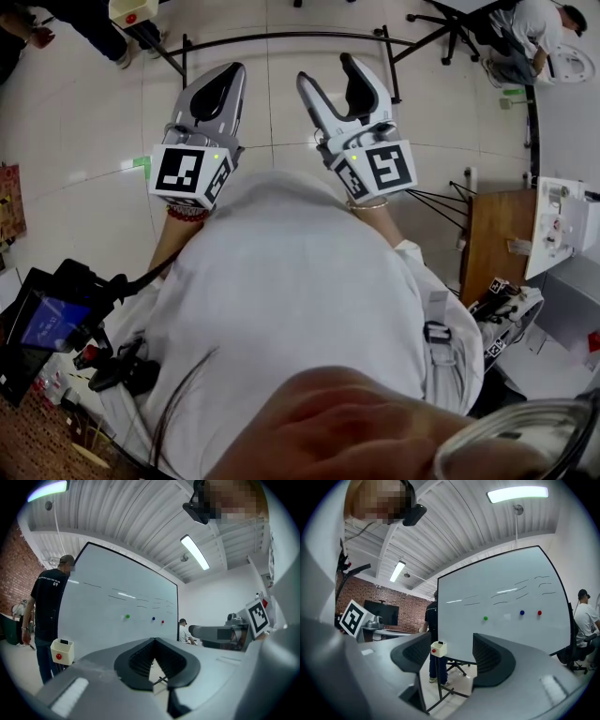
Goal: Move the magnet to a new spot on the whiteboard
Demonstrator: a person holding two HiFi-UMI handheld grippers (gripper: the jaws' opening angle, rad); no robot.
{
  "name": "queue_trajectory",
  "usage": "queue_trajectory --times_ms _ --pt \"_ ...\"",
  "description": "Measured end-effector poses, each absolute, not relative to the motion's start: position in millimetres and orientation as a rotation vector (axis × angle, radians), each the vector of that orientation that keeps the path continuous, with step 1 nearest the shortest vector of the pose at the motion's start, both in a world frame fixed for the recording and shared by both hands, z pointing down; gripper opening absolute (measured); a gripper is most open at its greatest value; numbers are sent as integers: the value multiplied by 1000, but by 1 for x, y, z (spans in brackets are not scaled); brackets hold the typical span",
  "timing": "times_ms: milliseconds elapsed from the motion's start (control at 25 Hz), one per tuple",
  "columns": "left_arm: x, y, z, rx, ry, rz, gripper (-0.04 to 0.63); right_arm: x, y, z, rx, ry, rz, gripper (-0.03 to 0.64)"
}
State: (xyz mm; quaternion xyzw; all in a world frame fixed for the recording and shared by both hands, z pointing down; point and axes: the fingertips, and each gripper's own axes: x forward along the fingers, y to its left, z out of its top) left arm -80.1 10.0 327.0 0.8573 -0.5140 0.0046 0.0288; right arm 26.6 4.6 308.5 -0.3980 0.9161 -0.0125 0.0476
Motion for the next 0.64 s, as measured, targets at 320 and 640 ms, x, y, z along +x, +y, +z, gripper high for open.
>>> queue_trajectory --times_ms 320,640 --pt "-78 15 330 2630 -1583 -14 6 23 12 314 -1194 2820 -34 275" --pt "-61 16 314 2736 -1505 -31 6 33 1 293 -1179 2795 46 272"
